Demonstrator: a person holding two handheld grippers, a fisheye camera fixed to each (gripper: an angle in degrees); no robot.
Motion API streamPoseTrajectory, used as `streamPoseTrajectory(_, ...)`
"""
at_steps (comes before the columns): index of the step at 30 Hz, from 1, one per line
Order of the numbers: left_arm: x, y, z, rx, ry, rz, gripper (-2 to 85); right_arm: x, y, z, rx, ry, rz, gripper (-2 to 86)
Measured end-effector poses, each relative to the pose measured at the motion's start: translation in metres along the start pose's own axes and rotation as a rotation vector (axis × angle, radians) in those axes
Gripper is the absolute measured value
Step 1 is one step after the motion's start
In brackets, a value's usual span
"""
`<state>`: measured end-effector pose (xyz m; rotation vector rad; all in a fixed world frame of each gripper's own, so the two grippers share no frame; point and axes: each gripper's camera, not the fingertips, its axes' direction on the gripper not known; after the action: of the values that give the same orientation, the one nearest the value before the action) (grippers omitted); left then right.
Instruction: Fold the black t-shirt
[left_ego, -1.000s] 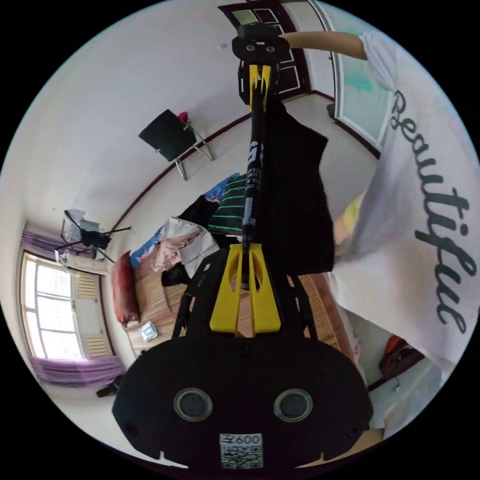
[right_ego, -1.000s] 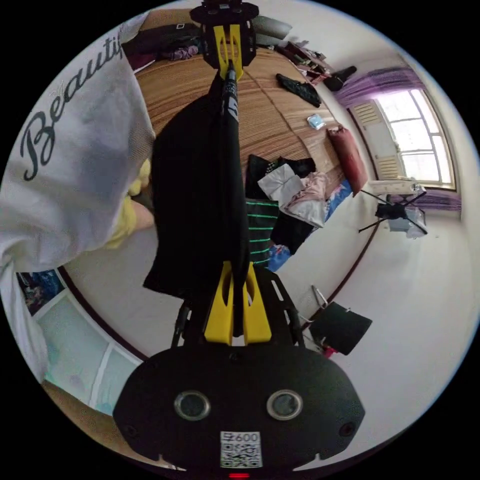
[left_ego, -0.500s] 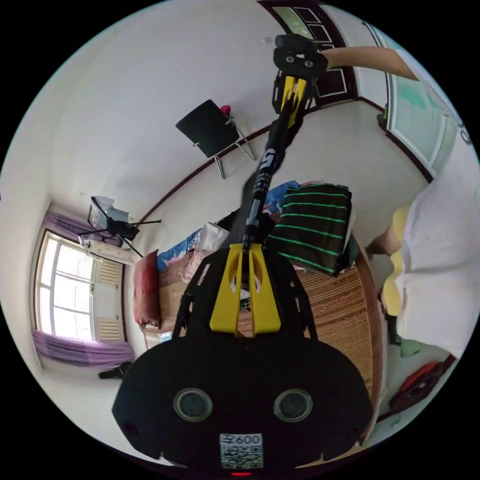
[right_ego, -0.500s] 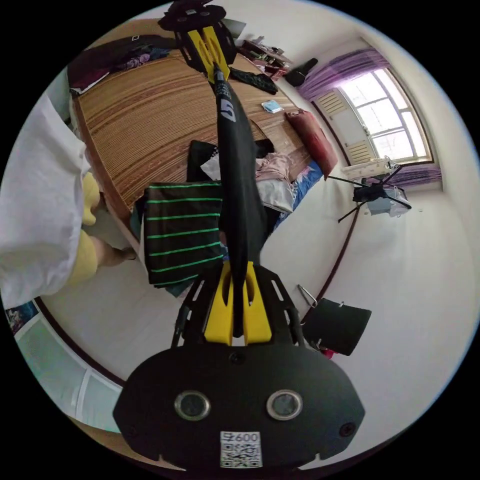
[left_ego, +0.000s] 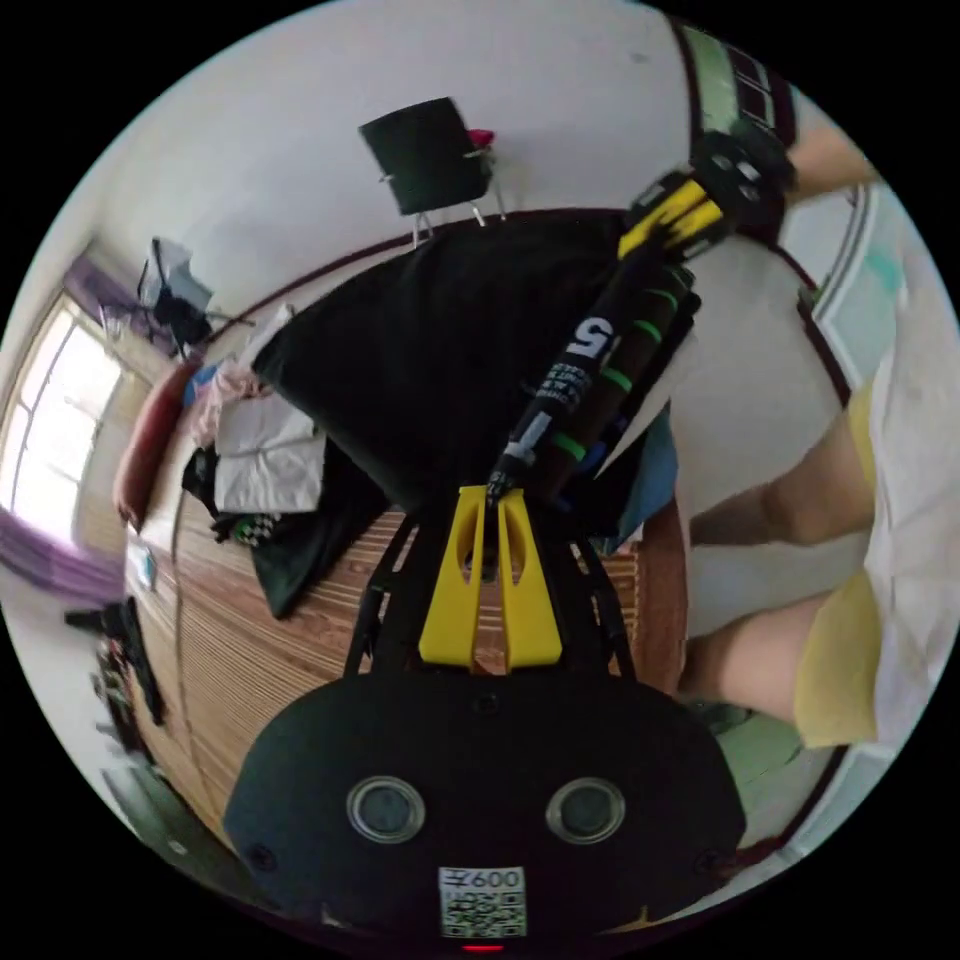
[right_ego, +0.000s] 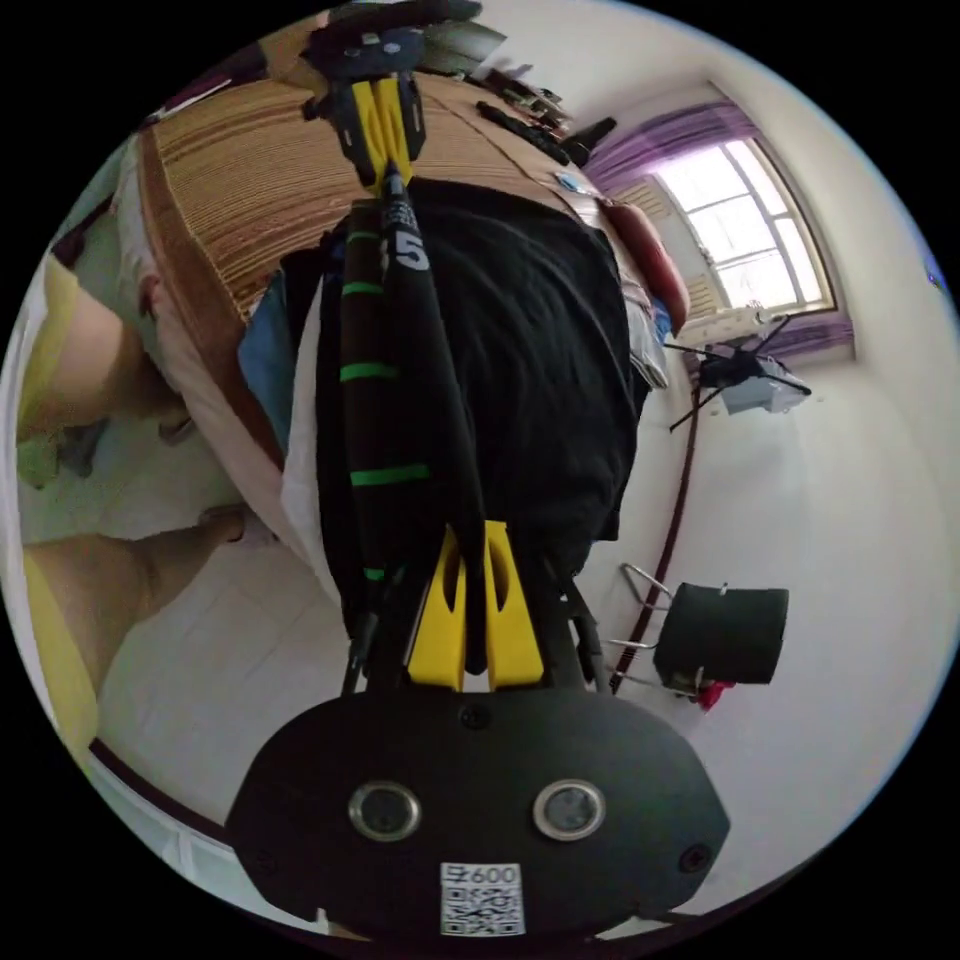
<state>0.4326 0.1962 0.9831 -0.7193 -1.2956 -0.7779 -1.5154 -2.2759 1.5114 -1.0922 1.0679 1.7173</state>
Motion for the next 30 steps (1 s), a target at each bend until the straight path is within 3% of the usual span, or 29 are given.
streamPoseTrajectory(4,-0.046,0.01,-0.023,0.038,0.047,-0.022,2.1,0.083,0.009,-0.028,0.024,-0.172,0.194,-0.8)
streamPoseTrajectory(9,-0.065,0.02,-0.06,0.028,0.003,0.039,1.7,0.132,0.028,-0.058,0.045,-0.266,0.22,-0.6)
streamPoseTrajectory(15,-0.109,0.042,-0.083,0.019,0.074,-0.159,1.4,0.182,0.056,-0.091,0.022,-0.359,0.466,-0.5)
streamPoseTrajectory(18,-0.126,0.05,-0.095,-0.02,0.082,-0.209,1.4,0.193,0.074,-0.106,-0.042,-0.376,0.502,-0.6)
streamPoseTrajectory(19,-0.132,0.056,-0.1,-0.056,0.09,-0.232,1.4,0.196,0.083,-0.105,-0.142,-0.403,0.508,-0.8)
streamPoseTrajectory(20,-0.137,0.066,-0.105,-0.13,0.09,-0.263,1.2,0.199,0.093,-0.099,-0.267,-0.443,0.515,-0.8)
streamPoseTrajectory(22,-0.15,0.087,-0.112,-0.278,0.08,-0.352,1.0,0.212,0.115,-0.104,-0.341,-0.484,0.593,-0.8)
streamPoseTrajectory(24,-0.17,0.102,-0.14,-0.267,0.059,-0.479,0.9,0.246,0.133,-0.122,-0.28,-0.458,0.772,-0.8)
streamPoseTrajectory(26,-0.198,0.09,-0.18,-0.123,0.056,-0.578,0.8,0.299,0.134,-0.143,-0.13,-0.434,0.936,-0.8)
streamPoseTrajectory(30,-0.225,0.021,-0.204,0.068,0.081,-0.615,0.7,0.371,0.088,-0.151,0.127,-0.476,0.941,-0.9)
